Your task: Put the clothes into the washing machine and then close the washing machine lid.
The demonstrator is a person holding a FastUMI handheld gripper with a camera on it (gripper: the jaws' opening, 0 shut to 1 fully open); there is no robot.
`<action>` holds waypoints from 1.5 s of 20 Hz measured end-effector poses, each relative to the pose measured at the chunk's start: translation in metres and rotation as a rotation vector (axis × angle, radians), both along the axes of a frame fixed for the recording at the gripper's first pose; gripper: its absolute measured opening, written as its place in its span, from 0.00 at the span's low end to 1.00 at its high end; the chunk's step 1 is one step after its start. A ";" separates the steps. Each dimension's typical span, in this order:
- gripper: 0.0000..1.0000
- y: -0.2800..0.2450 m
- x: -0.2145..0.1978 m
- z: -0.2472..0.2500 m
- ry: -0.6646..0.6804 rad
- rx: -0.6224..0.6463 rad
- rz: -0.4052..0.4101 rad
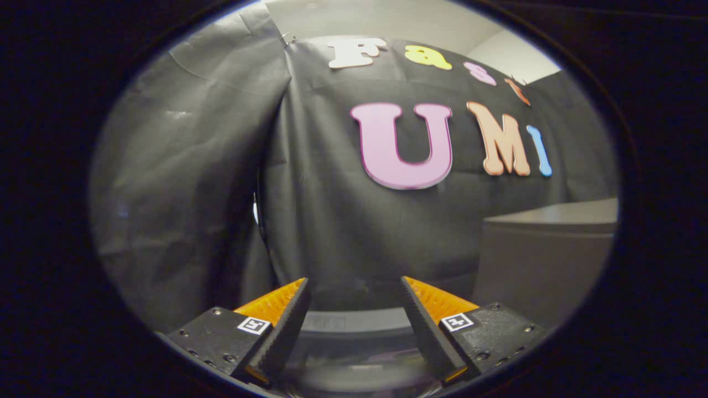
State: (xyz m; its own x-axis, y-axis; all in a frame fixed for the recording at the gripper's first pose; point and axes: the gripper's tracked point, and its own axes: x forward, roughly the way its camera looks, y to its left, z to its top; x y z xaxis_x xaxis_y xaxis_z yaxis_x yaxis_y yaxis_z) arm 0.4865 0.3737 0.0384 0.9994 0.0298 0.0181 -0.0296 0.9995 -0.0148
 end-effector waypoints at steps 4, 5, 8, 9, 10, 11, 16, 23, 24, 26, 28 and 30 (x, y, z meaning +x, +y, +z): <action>0.97 0.000 -0.007 0.013 0.142 0.046 -0.019; 0.97 -0.001 -0.008 0.015 0.156 0.067 -0.028; 0.96 -0.006 -0.011 0.014 0.161 0.088 -0.049; 0.95 -0.008 -0.012 0.008 0.167 0.091 -0.055; 0.95 -0.009 -0.016 0.003 0.185 0.098 -0.062; 0.95 -0.011 -0.021 0.002 0.194 0.097 -0.067; 0.96 -0.023 -0.040 -0.001 0.190 0.035 -0.073; 0.97 -0.034 -0.079 -0.007 0.260 0.041 -0.036; 0.97 -0.039 -0.087 -0.006 0.258 0.034 -0.044; 0.97 -0.045 -0.102 -0.003 0.263 0.035 -0.038; 0.97 -0.046 -0.115 0.004 0.258 0.027 -0.010; 0.97 -0.053 -0.125 0.017 0.227 0.004 0.001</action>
State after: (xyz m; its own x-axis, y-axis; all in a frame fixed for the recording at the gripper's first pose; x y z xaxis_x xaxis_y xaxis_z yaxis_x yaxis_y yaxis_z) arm 0.3613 0.3205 0.0556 0.9778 0.0309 -0.2073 -0.0323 0.9995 -0.0035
